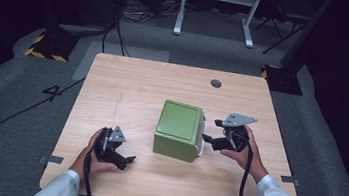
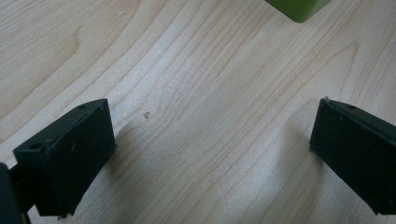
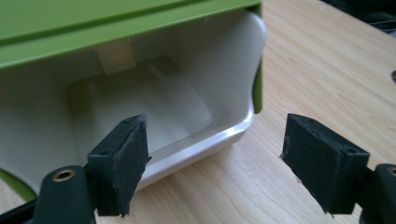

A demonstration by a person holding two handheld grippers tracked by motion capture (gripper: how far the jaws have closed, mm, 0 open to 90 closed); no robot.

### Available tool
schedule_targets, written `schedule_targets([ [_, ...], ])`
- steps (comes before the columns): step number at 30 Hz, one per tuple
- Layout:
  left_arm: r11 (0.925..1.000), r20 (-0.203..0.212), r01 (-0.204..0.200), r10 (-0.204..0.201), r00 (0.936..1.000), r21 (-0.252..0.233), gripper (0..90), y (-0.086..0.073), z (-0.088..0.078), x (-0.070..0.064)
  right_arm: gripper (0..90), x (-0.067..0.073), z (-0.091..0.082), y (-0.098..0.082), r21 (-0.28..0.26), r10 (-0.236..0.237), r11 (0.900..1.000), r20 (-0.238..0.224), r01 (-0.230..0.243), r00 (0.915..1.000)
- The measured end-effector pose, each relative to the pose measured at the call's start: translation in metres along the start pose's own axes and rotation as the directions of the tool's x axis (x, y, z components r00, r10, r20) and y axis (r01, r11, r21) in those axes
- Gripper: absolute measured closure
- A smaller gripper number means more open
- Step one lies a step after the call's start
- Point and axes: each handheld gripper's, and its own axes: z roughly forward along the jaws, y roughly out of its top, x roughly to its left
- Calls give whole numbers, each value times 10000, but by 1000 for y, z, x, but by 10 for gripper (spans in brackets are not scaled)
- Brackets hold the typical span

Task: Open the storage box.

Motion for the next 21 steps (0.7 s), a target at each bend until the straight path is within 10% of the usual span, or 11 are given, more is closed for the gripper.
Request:
schedule_targets([
  [21,10000,0,5,-5,10000,11,2,0,0,0,214,-4,30,-8,869,403,9955,-404,-367,9984],
])
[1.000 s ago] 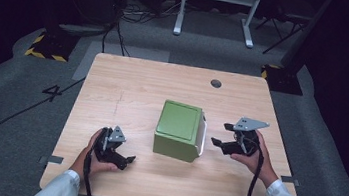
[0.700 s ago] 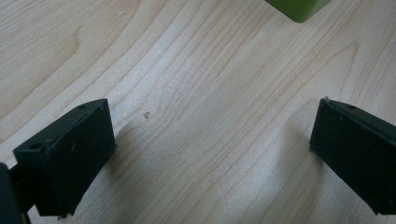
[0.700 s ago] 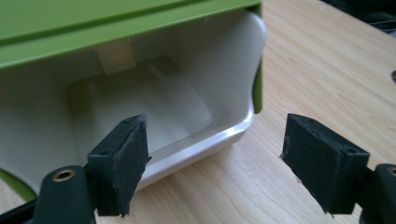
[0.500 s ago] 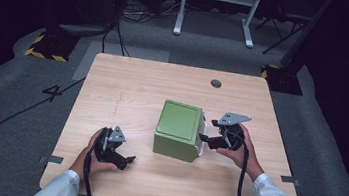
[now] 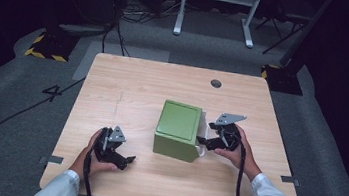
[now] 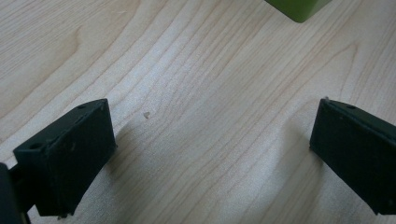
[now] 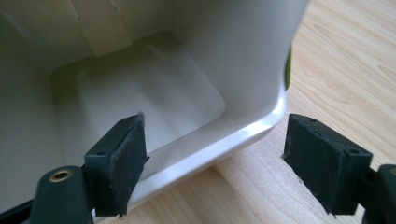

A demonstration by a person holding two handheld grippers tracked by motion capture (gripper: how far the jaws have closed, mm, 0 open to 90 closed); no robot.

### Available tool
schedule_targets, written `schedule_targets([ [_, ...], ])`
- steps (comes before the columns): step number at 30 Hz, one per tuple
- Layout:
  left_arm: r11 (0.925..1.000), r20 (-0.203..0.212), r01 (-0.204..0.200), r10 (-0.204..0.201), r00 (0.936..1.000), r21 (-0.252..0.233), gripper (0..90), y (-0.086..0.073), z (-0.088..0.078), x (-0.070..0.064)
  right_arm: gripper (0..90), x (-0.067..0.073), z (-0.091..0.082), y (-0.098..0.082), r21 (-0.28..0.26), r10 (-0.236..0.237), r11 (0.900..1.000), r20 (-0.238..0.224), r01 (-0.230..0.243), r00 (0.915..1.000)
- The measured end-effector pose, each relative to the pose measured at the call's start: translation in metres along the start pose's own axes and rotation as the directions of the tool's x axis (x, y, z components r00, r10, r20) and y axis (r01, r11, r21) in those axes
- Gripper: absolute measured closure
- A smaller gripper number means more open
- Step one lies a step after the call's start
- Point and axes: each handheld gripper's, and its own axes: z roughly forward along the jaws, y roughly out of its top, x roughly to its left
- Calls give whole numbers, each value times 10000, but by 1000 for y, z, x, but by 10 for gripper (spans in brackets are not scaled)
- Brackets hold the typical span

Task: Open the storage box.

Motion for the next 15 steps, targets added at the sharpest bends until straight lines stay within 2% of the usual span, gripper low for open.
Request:
schedule_targets([
  [2,10000,-1,-1,1,10000,-1,2,0,0,0,214,-1,-1,-2,62,-58,10000,129,58,9999],
  [6,10000,0,0,0,10000,-1,2,0,0,0,212,-9,-4,-9,110,266,9996,90,-267,9996],
  [15,10000,-2,-7,7,10000,-12,2,0,0,0,227,-26,-20,-32,384,539,9978,226,-547,9983],
])
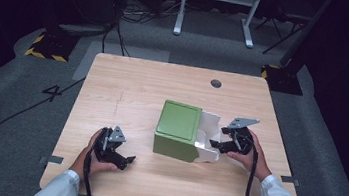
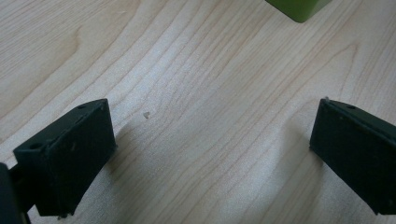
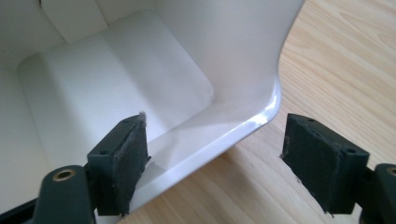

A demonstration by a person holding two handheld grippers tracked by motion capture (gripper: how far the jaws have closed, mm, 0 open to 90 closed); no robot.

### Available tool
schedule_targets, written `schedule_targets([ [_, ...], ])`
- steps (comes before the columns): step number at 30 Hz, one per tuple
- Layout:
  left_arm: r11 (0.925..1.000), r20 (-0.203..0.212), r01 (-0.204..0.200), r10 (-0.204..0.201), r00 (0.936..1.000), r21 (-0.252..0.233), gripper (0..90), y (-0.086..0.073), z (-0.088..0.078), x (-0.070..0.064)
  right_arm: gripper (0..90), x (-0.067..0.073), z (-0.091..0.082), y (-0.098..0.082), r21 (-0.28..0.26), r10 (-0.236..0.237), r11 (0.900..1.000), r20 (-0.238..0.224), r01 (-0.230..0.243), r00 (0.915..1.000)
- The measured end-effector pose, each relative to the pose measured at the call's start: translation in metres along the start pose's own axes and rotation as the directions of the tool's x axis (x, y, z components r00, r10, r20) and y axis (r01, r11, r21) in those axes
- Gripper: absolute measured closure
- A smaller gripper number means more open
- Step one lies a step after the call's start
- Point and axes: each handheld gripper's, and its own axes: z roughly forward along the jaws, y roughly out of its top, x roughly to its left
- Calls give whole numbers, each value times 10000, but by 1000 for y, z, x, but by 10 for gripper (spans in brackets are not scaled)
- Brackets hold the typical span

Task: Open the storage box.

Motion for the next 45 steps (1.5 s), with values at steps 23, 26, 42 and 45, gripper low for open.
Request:
schedule_targets([
  [23,10000,0,3,-3,10000,2,2,0,0,0,247,-14,-21,-27,13,354,9994,31,-354,9994],
  [26,10000,-23,-23,23,10000,22,2,0,0,0,251,-14,-25,-30,0,299,9996,103,-299,9995],
  [42,10000,-60,-30,30,10000,14,3,0,-1,0,251,-18,-42,-28,-389,45,9992,386,-30,9992],
  [45,10000,-52,-17,17,10000,14,2,0,-1,0,251,-18,-48,-25,-420,-62,9991,412,80,9991],
])
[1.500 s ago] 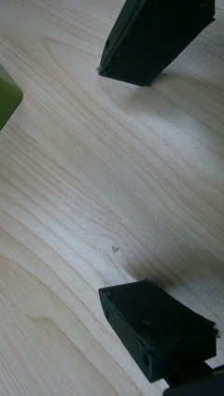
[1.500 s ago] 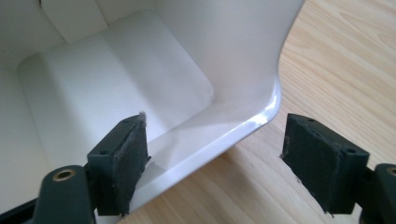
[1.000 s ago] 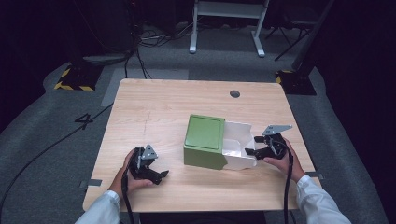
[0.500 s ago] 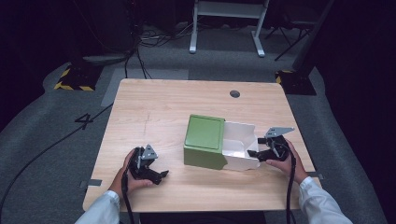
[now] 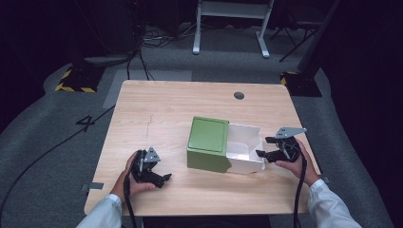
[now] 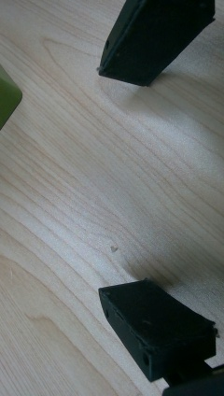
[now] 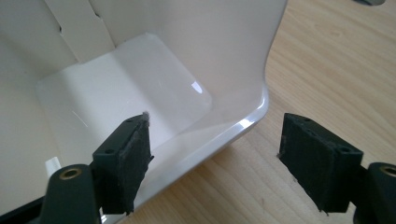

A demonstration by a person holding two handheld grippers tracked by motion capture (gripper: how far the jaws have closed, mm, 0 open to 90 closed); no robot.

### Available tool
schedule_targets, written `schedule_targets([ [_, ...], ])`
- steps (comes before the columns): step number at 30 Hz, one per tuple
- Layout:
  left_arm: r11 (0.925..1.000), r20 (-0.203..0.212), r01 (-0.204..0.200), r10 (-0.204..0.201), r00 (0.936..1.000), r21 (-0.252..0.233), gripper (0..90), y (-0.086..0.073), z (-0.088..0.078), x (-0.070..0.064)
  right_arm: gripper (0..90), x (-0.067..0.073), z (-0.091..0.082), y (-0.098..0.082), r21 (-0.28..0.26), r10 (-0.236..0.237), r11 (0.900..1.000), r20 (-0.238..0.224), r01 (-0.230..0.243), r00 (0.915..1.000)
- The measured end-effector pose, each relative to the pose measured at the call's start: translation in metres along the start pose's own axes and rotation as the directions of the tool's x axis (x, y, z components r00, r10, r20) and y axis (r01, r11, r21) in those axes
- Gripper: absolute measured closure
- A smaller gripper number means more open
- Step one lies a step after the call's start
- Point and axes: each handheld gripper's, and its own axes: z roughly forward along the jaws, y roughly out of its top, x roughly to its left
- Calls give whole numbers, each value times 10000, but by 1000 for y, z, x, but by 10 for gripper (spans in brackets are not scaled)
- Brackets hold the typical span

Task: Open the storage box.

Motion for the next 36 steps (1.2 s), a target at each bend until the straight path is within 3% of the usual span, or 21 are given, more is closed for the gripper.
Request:
schedule_targets([
  [14,10000,9,-4,4,10000,3,2,0,0,0,250,0,-18,16,-158,-561,9983,376,567,9977],
  [36,10000,0,-13,13,10000,7,3,0,0,0,238,3,-41,11,-152,-783,9967,793,797,9938],
])
